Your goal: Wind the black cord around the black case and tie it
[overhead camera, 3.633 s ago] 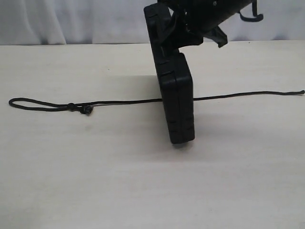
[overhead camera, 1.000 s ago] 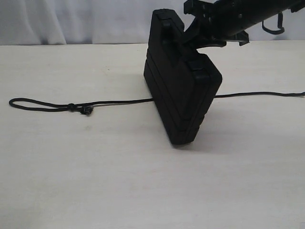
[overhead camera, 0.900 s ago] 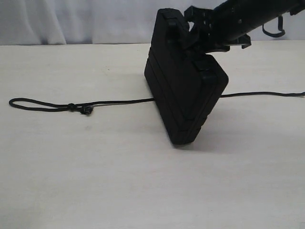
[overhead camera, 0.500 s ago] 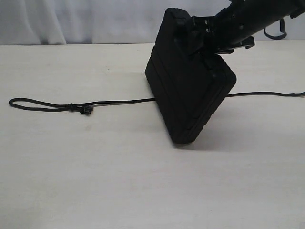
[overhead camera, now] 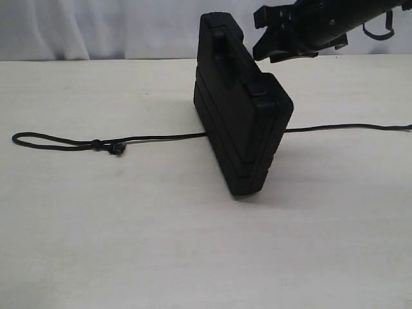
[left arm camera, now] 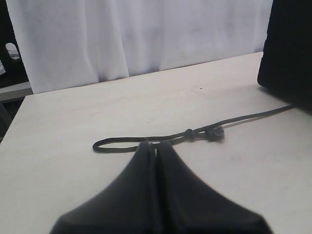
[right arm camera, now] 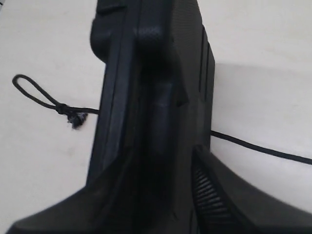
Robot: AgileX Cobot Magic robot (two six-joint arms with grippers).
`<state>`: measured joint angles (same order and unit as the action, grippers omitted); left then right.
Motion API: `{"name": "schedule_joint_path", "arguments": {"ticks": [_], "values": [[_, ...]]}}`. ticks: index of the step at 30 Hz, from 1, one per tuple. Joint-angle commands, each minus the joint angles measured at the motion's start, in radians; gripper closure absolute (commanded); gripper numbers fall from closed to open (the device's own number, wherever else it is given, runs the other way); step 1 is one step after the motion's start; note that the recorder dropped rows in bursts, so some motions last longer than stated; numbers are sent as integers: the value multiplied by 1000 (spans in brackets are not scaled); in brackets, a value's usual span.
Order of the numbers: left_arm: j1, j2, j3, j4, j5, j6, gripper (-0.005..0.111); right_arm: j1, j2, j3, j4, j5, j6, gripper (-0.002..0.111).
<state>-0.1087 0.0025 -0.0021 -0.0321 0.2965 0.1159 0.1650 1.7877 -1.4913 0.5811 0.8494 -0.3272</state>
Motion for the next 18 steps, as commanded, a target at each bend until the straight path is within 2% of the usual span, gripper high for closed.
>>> {"name": "schedule_joint_path", "arguments": {"ticks": [1, 18], "values": [[-8, -3, 2, -5, -11, -1, 107, 33, 9, 5, -154, -4, 107, 73], [-8, -3, 2, -7, -11, -1, 107, 35, -23, -27, -175, -34, 134, 73]]}}
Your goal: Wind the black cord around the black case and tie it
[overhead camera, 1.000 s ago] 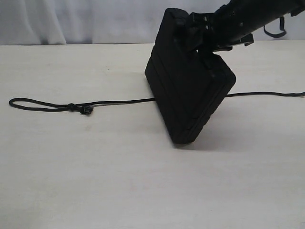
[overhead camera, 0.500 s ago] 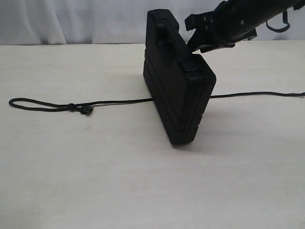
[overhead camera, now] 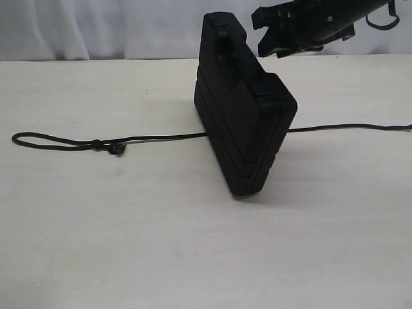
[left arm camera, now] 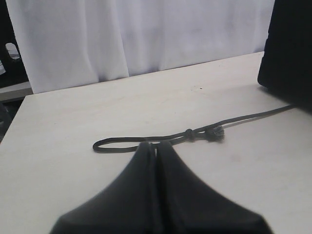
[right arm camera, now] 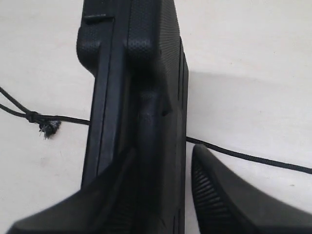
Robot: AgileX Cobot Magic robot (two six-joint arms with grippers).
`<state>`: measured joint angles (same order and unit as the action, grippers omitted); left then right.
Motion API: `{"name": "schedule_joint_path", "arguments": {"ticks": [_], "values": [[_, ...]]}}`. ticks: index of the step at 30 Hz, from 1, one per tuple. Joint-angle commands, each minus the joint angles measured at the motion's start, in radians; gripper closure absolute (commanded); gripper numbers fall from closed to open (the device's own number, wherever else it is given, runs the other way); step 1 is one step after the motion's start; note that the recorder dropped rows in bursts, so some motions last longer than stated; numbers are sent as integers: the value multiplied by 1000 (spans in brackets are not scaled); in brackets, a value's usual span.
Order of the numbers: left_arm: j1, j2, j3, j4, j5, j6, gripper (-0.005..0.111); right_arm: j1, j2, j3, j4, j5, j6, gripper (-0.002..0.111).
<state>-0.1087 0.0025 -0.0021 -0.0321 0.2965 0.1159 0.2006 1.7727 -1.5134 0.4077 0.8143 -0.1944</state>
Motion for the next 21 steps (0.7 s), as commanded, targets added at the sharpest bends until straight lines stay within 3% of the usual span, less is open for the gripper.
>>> {"name": "schedule_joint_path", "arguments": {"ticks": [1, 10, 14, 16, 21], "values": [[-8, -3, 2, -7, -11, -1, 107, 0, -8, -8, -1, 1, 2, 73], [-8, -3, 2, -7, -11, -1, 107, 0, -39, -38, 11, 8, -1, 73], [-8, -3, 2, -7, -11, -1, 107, 13, -41, -38, 49, 72, -91, 69], [-8, -3, 2, -7, -11, -1, 107, 63, -41, -38, -32, 76, -78, 63], [-8, -3, 2, -7, -11, -1, 107, 189, -41, -38, -312, 9, 100, 63]]}}
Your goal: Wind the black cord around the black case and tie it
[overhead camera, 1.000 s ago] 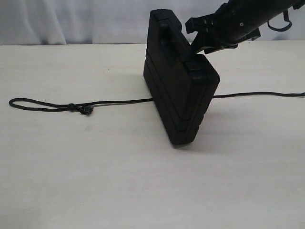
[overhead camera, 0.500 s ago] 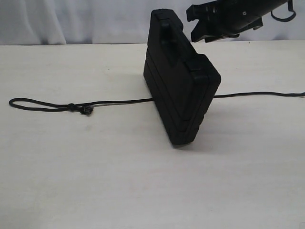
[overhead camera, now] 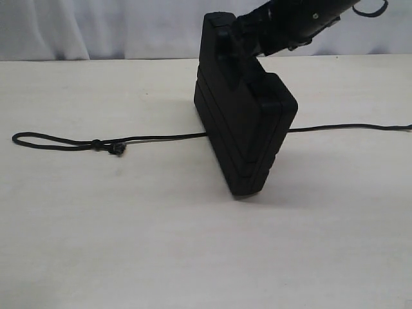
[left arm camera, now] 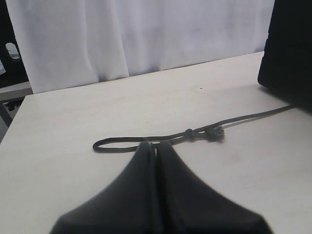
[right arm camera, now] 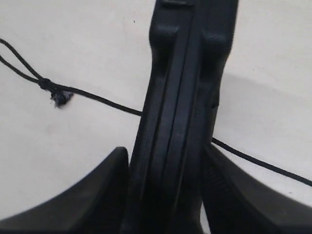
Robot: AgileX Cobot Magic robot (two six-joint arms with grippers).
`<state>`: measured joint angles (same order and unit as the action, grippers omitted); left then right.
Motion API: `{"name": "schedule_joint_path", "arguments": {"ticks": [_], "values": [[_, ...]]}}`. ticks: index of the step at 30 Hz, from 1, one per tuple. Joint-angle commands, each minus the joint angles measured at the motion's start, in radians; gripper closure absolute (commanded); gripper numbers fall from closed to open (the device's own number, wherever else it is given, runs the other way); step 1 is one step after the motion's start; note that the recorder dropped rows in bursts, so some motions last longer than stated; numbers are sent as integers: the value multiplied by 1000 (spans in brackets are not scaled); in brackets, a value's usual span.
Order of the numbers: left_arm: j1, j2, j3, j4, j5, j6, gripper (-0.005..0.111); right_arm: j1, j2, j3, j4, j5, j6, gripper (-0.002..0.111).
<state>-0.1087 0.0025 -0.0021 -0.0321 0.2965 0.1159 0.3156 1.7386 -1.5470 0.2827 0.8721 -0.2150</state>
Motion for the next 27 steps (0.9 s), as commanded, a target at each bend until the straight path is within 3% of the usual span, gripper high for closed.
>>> {"name": "schedule_joint_path", "arguments": {"ticks": [1, 4, 10, 15, 27], "values": [[-8, -3, 2, -5, -11, -1, 107, 108, -7, -4, -262, -70, 164, 63], [-8, -3, 2, -5, -11, -1, 107, 132, 13, -4, -382, -78, 246, 63], [-8, -3, 2, -5, -11, -1, 107, 132, 79, -4, -365, -90, 258, 64], [-8, -3, 2, -5, -11, -1, 107, 141, 81, -23, -373, -94, 253, 75], [-8, -3, 2, -5, -11, -1, 107, 141, 90, -86, -373, -6, 253, 69]]}}
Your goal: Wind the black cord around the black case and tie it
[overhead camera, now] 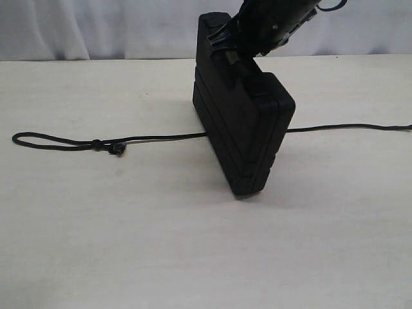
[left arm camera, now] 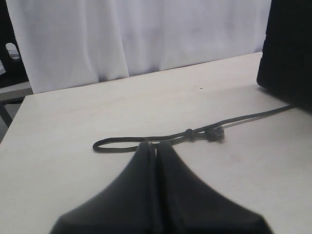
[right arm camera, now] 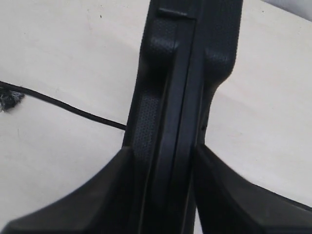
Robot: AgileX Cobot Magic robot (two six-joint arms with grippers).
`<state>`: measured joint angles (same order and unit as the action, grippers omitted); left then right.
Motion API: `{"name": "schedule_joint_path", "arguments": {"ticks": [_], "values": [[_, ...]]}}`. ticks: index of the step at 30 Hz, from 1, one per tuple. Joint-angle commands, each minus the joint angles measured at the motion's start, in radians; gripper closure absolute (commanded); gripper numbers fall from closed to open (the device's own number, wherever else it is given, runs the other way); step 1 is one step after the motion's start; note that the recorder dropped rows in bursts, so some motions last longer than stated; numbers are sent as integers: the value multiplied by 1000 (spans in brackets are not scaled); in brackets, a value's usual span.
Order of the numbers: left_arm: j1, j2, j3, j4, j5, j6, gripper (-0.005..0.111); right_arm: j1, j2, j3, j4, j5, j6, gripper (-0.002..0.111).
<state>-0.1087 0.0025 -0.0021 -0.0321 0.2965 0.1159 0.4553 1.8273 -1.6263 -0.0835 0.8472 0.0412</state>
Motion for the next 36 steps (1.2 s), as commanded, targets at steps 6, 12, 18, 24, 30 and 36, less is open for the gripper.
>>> {"name": "schedule_joint_path", "arguments": {"ticks": [6, 12, 18, 24, 30, 36], "values": [[-8, -3, 2, -7, -11, -1, 107, 1, 29, -6, -7, 31, 5, 73], [-8, -3, 2, -7, -11, -1, 107, 1, 27, -9, -7, 37, 5, 85], [-8, -3, 2, -7, -11, -1, 107, 1, 8, -13, -2, 39, 5, 70], [-8, -3, 2, -7, -11, -1, 107, 1, -11, -13, -2, 19, 5, 70], [-8, -3, 2, -7, -11, -1, 107, 1, -7, -13, -2, 21, 5, 72], [-8, -3, 2, -7, -11, -1, 107, 1, 8, -13, -3, 46, 0, 86]]}}
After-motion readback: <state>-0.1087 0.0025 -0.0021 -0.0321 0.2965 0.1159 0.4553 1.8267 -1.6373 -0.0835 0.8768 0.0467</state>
